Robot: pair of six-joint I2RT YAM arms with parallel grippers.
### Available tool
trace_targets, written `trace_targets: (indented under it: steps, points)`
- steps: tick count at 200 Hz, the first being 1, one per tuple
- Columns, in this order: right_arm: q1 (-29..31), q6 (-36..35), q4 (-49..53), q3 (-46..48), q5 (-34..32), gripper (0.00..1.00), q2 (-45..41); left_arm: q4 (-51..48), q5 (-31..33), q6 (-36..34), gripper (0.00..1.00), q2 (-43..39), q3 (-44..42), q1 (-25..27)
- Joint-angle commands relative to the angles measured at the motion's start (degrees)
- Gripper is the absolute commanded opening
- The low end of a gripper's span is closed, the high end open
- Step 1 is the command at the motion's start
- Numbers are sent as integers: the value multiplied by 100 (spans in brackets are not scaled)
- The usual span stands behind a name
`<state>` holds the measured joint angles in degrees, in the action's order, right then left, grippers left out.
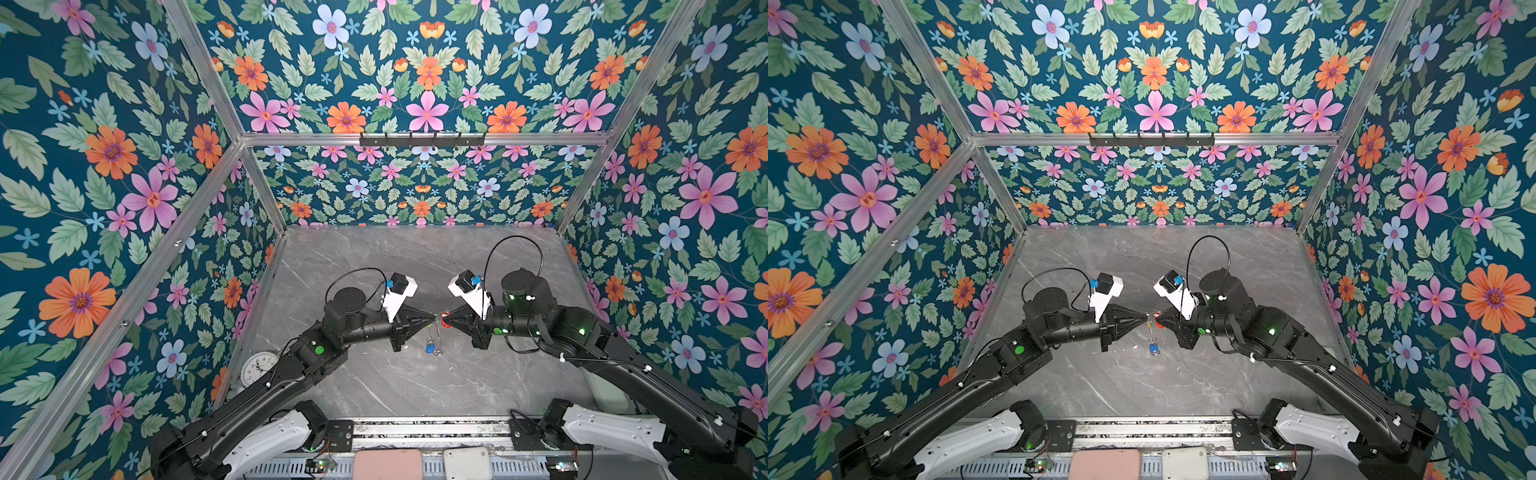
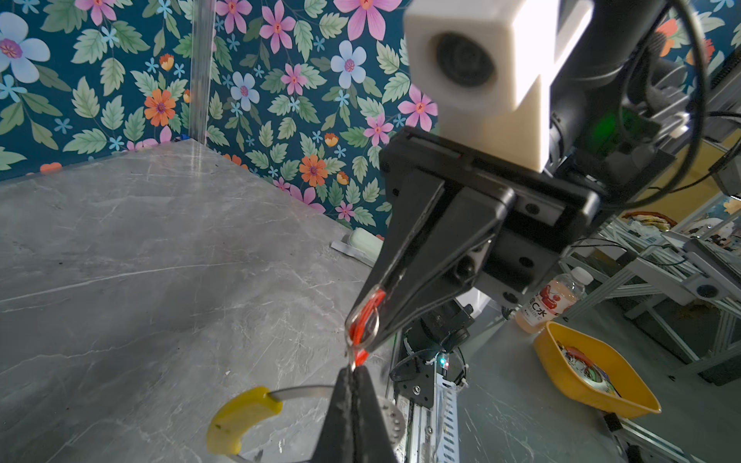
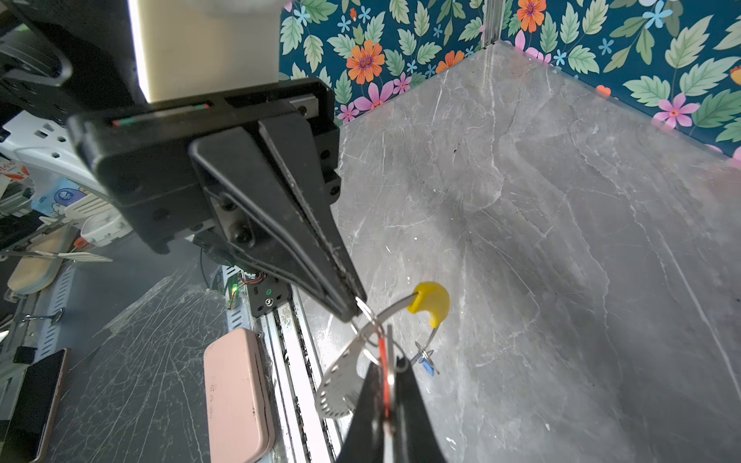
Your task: Remove the keys from the keyring
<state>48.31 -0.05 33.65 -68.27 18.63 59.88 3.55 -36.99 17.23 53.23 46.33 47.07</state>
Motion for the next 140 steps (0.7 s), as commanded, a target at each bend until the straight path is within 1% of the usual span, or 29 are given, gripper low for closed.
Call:
trace_targets:
  steps: [1, 36, 59, 82, 119, 140]
  points:
    - [11, -221, 191, -123, -117, 0, 32, -133, -249, -157, 0, 68, 86, -10]
    - [13, -463, 296, -182, -175, 0, 33, -98, -581, -191, 0, 73, 45, -16]
    - [24, -620, 380, -271, -149, 0, 33, -44, -661, -181, 0, 86, 51, -21]
    - [45, -842, 695, -500, -147, 0, 121, -85, -729, -190, 0, 142, 93, -22]
    - [326, -1186, 1071, -876, -597, 0, 372, -97, -912, -219, 0, 236, 114, -22]
    - [350, -1272, 1130, -1015, -689, 0, 445, -97, -967, -247, 0, 258, 105, -22]
